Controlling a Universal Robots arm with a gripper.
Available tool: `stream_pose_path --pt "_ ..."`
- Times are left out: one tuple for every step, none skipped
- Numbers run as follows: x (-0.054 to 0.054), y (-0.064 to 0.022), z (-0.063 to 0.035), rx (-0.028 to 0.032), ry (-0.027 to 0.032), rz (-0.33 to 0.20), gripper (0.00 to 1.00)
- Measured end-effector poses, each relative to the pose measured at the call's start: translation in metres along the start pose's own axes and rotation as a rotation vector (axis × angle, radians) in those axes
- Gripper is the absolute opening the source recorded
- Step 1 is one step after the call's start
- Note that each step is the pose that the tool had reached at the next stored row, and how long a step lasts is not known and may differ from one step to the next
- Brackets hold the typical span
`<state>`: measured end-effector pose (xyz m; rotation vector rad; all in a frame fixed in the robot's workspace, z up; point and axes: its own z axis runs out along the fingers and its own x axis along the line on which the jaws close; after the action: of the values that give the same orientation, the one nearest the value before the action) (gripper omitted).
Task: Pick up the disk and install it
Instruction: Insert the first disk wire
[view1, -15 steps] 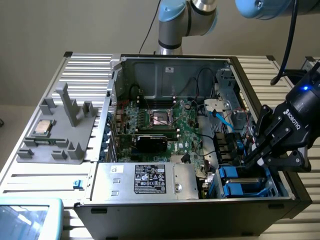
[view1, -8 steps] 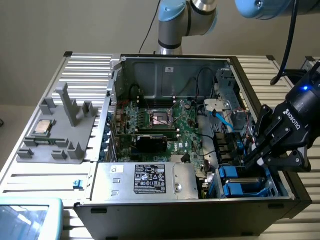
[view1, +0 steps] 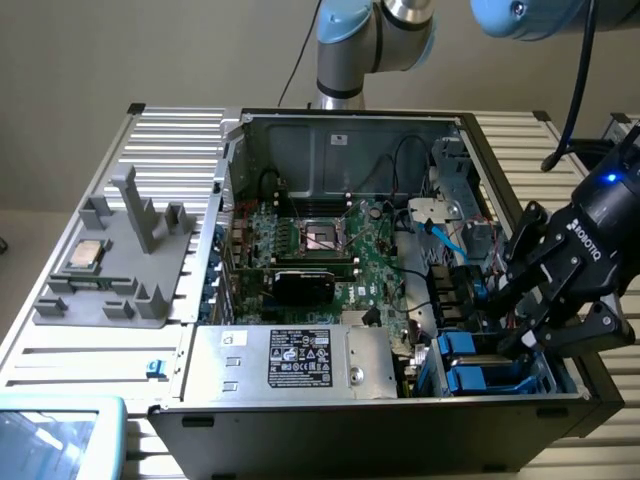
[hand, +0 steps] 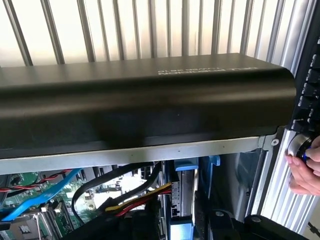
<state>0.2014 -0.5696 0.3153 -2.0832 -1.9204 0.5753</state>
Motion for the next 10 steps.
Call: stream_pose_path --pt "0.000 -0.0012 -0.0023 0.0003 0.0001 0.000 0.48" --pt "-0.001 -0.0026 -0.0054 0.0003 0.0000 0.000 0.54" --pt "-0.001 -0.0043 -0.0088 0.0004 0.0002 0.000 0.54" --pt "-0.002 -0.0060 -0.0123 0.0004 0.0001 0.000 0.60" --pt "-0.002 -0.0077 -0.0156 0.0004 0.0001 0.000 0.65" --pt "-0.002 -0.0091 -0.0184 0.0004 -0.0001 0.000 0.65" --pt "-0.003 -0.0099 -0.0198 0.0004 0.0000 0.000 0.71" --pt "-0.003 -0.0103 -0.0205 0.0004 0.0000 0.000 0.77" --pt "-0.003 -0.0106 -0.0210 0.0004 0.0001 0.000 0.83" --pt "-0.003 -0.0107 -0.0211 0.0004 0.0002 0.000 0.83"
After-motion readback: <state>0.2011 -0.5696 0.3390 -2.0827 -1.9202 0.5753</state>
